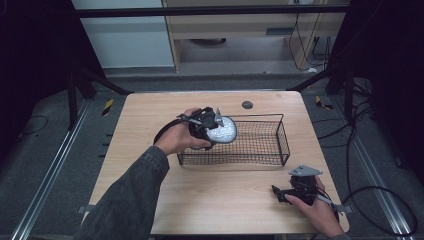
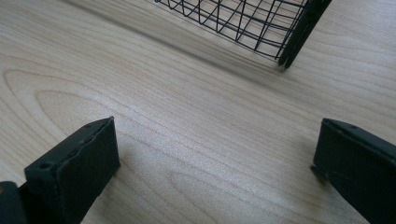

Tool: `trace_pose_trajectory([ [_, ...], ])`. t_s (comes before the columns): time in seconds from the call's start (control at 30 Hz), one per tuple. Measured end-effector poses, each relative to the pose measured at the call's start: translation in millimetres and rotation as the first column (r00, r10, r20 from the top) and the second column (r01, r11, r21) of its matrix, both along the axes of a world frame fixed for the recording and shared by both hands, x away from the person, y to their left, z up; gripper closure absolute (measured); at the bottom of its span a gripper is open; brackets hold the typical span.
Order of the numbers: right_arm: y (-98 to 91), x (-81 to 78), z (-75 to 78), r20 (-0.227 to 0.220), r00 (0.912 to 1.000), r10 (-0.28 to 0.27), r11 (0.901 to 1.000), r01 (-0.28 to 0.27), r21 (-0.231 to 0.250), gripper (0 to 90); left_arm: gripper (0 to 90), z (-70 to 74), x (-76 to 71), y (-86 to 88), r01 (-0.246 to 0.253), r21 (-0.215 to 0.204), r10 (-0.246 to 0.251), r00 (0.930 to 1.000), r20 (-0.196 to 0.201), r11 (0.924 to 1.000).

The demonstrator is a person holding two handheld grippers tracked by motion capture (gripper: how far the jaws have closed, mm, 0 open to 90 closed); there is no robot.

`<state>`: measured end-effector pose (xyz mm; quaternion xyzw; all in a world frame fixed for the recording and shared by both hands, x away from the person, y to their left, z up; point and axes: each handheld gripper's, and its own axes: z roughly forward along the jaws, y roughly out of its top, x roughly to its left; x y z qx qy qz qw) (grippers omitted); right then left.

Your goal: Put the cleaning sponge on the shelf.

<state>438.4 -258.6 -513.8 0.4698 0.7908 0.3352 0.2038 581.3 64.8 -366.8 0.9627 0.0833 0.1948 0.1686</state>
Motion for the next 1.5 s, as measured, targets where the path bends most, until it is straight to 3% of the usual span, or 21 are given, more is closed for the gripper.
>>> trace_pose_trajectory([
  [0.43,0.2,0.2,-0.2,0.001,1.0,0.001,1.0,-0.001,0.002,0.4,16.5,-11.1,6.2,6.1,-0.004,-0.006,0.004,0.9998,-0.018,1.0],
  [0.83,0.3,0.2,-0.1,0.0,1.0,0.0,1.0,0.0,0.003,0.4,12.8,-17.8,11.8,3.8,-0.037,0.005,0.038,0.9985,-0.041,0.9993],
  [1.13,0.3,0.2,-0.1,-0.001,1.0,0.0,1.0,0.0,0.003,0.3,4.5,-21.8,13.8,6.7,-0.068,-0.039,0.065,0.9945,-0.082,0.9969],
  [1.3,0.3,0.3,-0.1,0.0,1.0,0.001,1.0,-0.001,0.003,0.3,5.7,-19.8,13.5,9.3,-0.081,-0.071,0.075,0.9935,-0.085,0.9942],
  [1.5,0.2,0.5,-0.1,0.002,1.0,0.002,1.0,-0.002,0.002,0.4,6.5,-18.4,12.0,10.9,-0.081,-0.079,0.075,0.9938,-0.082,0.9935],
])
